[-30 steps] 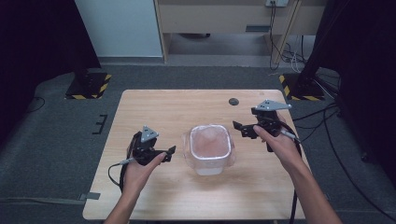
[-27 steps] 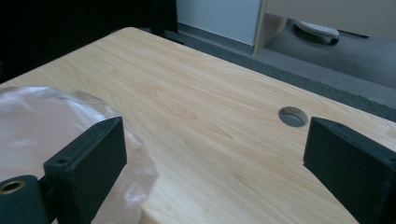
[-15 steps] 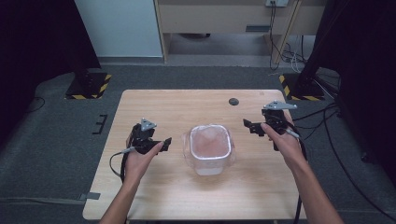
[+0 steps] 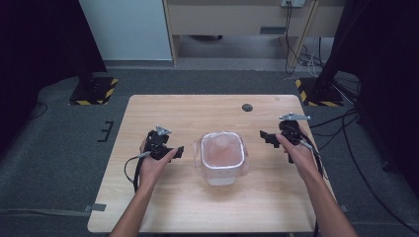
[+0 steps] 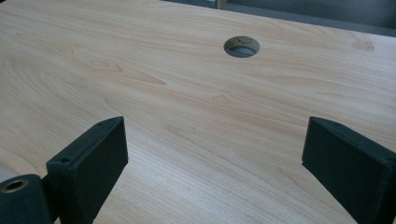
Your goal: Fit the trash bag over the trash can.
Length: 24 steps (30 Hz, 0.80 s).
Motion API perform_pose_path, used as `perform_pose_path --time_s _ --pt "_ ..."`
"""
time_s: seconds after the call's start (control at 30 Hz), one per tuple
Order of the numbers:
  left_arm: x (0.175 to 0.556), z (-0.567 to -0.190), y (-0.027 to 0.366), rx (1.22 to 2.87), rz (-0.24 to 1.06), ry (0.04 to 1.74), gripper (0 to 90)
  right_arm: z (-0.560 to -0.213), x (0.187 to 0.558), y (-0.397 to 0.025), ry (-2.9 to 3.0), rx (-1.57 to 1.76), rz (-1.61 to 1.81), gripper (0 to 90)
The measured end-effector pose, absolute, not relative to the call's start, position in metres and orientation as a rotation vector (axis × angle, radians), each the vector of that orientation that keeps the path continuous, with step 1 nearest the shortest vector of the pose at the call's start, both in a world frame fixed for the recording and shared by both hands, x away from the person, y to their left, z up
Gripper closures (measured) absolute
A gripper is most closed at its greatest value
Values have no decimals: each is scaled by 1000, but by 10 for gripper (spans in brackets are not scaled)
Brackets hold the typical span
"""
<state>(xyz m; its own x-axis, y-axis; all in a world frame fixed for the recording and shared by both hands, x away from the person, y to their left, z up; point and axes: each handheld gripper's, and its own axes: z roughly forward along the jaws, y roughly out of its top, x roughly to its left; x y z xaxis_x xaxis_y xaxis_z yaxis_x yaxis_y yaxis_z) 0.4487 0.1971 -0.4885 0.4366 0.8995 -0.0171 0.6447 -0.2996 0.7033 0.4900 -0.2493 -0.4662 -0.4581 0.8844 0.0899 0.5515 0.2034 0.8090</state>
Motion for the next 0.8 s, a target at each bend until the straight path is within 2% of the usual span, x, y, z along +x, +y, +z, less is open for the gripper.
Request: perform_pose_path --time_s 0.8 --pt "475 -525 188 2124 524 1321 74 -517 514 -254 2088 1483 1047 71"
